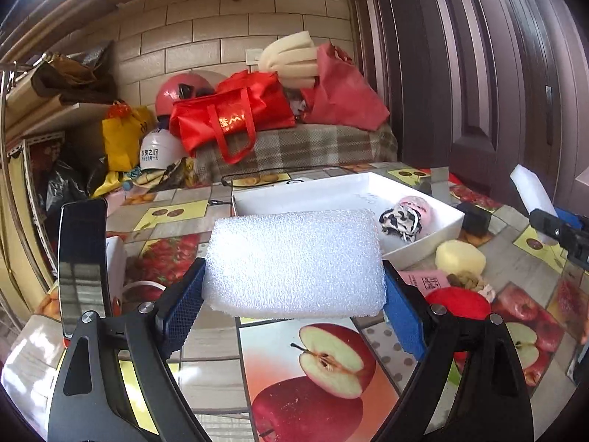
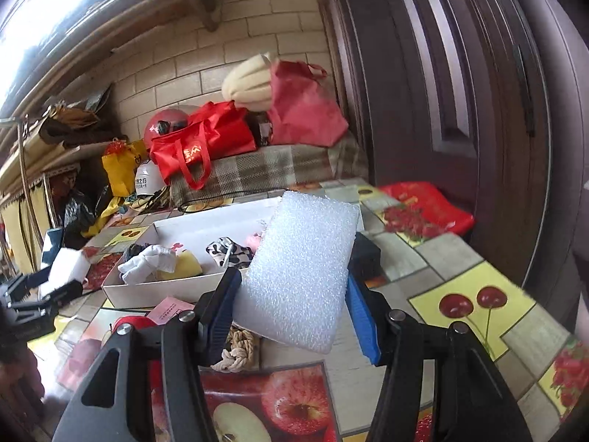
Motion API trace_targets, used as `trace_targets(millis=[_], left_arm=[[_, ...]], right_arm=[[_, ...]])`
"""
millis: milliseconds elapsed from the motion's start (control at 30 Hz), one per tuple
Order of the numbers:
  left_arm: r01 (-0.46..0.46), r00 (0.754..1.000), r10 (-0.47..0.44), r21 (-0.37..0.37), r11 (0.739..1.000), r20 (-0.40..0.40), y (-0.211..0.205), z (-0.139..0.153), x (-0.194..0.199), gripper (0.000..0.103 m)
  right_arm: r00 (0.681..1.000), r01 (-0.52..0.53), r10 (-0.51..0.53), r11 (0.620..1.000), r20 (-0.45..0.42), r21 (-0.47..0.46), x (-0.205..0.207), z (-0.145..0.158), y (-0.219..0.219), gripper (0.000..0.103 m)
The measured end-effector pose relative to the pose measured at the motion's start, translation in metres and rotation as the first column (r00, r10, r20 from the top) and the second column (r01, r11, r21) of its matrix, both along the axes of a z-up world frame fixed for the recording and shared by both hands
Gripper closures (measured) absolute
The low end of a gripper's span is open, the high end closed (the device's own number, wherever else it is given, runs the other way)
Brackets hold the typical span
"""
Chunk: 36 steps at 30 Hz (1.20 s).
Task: Organize soft objects
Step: 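Grasp the white foam block with left tool while right tool grasps another foam block, then lower both foam blocks into the white box and open both tools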
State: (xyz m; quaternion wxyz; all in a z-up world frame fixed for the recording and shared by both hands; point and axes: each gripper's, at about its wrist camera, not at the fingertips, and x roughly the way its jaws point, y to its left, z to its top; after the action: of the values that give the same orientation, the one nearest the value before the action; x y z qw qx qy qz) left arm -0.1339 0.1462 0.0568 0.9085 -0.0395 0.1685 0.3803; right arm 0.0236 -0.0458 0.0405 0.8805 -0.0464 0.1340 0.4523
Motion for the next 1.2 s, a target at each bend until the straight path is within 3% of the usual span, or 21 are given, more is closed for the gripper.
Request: trace_targets(millis=[133, 400, 667, 1200], left_arm=[[-0.004, 1.000, 0.004, -0.003, 1.000, 0.001, 0.002, -0.001, 0.009, 0.013], [0.022, 0.999, -0.025, -0.110, 0.994, -0.024, 0.022, -0.007, 0.023, 0.013], [0.014, 0.998, -0.020, -0.111, 0.994, -0.056, 0.028, -0.008, 0.041, 0.013], [-0.004, 0.999, -0.007, -0.218, 0.976, -0.050, 0.067, -0.013, 0.065, 0.013]], right_arm=[[0.999, -0.016, 0.018, 0.999, 0.035, -0.040, -0.004, 0.000, 0.017, 0.046], [0.999, -0.015, 0.017, 0.996, 0.027, -0.083, 0.009, -0.004, 0.045, 0.046], [1.000, -0.006, 0.007, 0.994, 0.017, -0.106, 0.021, -0.005, 0.066, 0.046], [0.995, -0.085, 0.093, 0.978, 0.036, -0.189, 0.018, -0.006, 0.137, 0.046]])
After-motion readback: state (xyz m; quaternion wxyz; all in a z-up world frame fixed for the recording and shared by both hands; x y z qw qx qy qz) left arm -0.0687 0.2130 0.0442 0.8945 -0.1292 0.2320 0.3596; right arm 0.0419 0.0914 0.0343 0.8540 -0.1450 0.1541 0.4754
